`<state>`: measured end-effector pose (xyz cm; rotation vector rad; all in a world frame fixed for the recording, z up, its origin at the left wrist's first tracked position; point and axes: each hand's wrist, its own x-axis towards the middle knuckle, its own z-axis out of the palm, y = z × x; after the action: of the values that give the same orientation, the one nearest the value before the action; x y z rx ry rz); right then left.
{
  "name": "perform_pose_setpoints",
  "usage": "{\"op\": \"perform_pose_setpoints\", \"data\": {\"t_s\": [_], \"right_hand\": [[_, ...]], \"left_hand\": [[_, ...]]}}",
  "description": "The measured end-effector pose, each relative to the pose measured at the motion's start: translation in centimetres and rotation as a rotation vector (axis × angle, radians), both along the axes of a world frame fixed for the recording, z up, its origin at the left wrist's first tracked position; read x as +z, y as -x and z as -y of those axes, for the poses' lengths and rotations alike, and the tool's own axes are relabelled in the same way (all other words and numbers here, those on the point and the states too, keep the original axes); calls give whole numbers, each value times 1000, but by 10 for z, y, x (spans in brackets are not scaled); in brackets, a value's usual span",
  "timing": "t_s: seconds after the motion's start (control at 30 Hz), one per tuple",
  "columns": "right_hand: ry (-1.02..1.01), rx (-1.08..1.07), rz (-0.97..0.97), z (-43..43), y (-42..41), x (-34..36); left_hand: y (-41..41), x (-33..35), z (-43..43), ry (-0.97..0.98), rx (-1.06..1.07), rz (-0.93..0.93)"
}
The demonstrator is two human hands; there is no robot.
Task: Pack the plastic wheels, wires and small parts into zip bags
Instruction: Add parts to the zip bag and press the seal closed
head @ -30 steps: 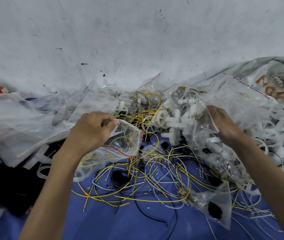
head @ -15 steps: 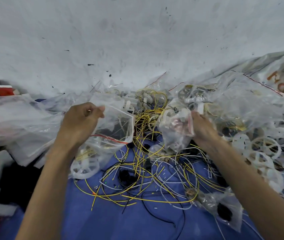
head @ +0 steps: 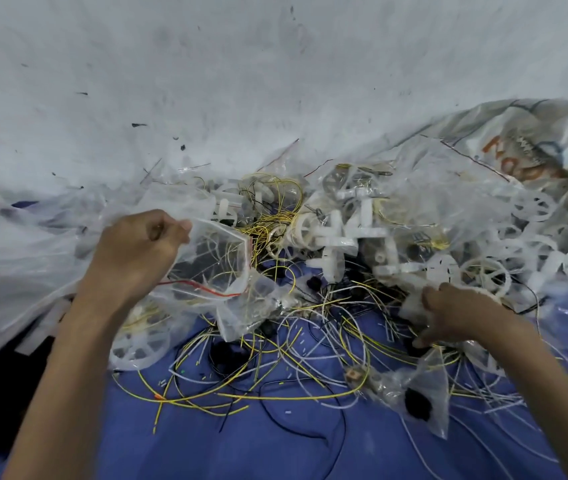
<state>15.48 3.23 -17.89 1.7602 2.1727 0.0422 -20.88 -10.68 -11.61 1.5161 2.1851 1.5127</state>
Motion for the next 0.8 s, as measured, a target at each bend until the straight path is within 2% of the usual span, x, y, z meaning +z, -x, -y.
{"op": "perform_pose_setpoints", "data": {"t_s": [0.2,0.3,0.43,0.47,0.5,0.53,0.57,0.6,0.63,0.67,0.73,0.8], "right_hand": [[-395,85,-193,20,38,-16],[-289,236,-507,34,82,-23],[79,461,-843,48,103,-18],[85,499,-944,52,96,-15],[-56,501,-1024,55,85,-14],[-309,428,-1030,55,71,-14],[-546,285,-929,52,54,-14],[-666,117,-771,47,35,-13],[-626,-26,-617,42,18,-16],[-480,-104,-468,37,6,-20],[-229,-49,-226,30,-3,-37],[-244,47,-196,30,6,-55]], "left_hand": [[-1,0,3,5,7,-14],[-2,2,4,13,1,-10],[-9,3,2,22,-8,-13],[-11,3,2,24,-10,-12],[-13,4,1,27,-15,-19],[-14,4,1,29,-18,-28],[-15,4,2,31,-21,-35],[-16,4,2,33,-23,-39],[-16,4,3,34,-26,-41],[-15,4,3,33,-30,-41],[-15,4,4,27,-33,-47],[-15,4,4,22,-23,-50]]}}
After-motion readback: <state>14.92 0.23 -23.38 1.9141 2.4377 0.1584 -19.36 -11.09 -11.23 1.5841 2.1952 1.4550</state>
